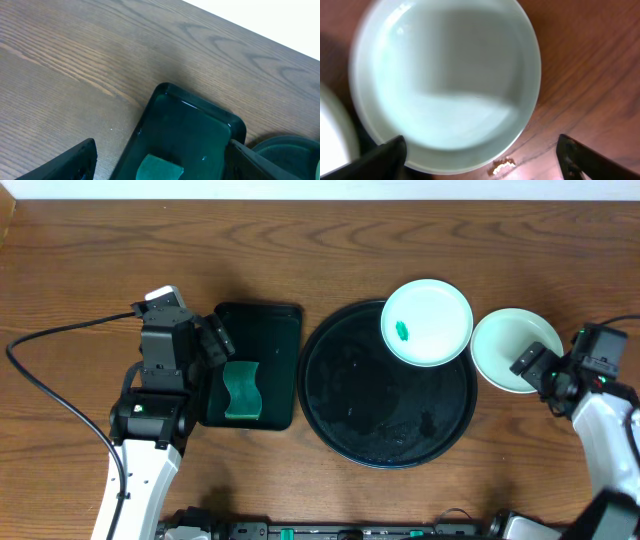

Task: Clean dirty plates on tray and stack at the side
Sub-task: 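Withdraw the right gripper from the stacked plates, then move the right gripper to the green-spotted white plate and grip its rim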

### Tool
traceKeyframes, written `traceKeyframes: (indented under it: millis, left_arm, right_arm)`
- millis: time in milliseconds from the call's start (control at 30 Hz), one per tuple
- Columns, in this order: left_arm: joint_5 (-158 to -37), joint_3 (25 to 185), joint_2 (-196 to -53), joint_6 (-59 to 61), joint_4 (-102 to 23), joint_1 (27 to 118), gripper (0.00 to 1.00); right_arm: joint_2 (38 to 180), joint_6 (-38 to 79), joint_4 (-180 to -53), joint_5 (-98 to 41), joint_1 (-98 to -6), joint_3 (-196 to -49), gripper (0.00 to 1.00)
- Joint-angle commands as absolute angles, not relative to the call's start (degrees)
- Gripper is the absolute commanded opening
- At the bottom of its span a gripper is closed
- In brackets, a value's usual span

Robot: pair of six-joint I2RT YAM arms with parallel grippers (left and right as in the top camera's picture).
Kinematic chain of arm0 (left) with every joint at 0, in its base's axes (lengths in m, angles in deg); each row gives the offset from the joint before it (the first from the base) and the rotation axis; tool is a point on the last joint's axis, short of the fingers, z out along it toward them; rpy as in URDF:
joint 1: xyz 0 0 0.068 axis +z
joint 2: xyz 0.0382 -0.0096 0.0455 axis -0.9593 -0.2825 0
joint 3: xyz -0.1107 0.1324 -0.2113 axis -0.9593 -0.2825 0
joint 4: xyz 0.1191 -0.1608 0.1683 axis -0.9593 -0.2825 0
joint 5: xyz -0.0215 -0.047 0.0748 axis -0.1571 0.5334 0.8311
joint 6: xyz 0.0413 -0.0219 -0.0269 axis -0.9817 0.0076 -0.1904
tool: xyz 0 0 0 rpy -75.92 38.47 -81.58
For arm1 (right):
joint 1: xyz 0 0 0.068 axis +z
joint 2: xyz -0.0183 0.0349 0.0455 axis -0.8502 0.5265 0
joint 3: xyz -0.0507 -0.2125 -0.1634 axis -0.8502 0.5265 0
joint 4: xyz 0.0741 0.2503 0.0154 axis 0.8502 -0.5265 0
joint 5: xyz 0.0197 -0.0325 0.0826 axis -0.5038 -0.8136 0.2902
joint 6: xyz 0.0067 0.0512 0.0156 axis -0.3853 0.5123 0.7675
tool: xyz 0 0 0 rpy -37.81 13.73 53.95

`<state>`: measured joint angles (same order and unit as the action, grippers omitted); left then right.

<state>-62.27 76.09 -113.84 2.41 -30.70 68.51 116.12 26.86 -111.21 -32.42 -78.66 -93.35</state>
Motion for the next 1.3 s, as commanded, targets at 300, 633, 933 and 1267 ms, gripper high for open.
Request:
traceKeyframes:
  millis: [300, 633, 933, 1267]
  left_arm:
    - [-61.35, 77.03, -113.82, 2.08, -30.48, 68.71, 0.82]
    - [-61.35, 77.03, -113.82, 2.08, -30.48, 68.71, 0.82]
    - [-61.35, 77.03, -113.82, 2.06, -30.48, 68.71, 0.82]
    - [-61.35, 77.03, -113.82, 2.06, -30.48, 68.71, 0.82]
  right_arm:
    - [111.33, 10.12, -110.55, -29.52, -68.6, -94.1, 0.01]
    - [114.52, 7.62, -106.03, -33.98, -59.29, -94.1, 0.07]
    - [121.23, 6.16, -96.41, -35.81, -57.26, -94.1, 0.35]
    - [125.76, 0.37, -85.17, -35.22, -57.26, -94.1, 0.43]
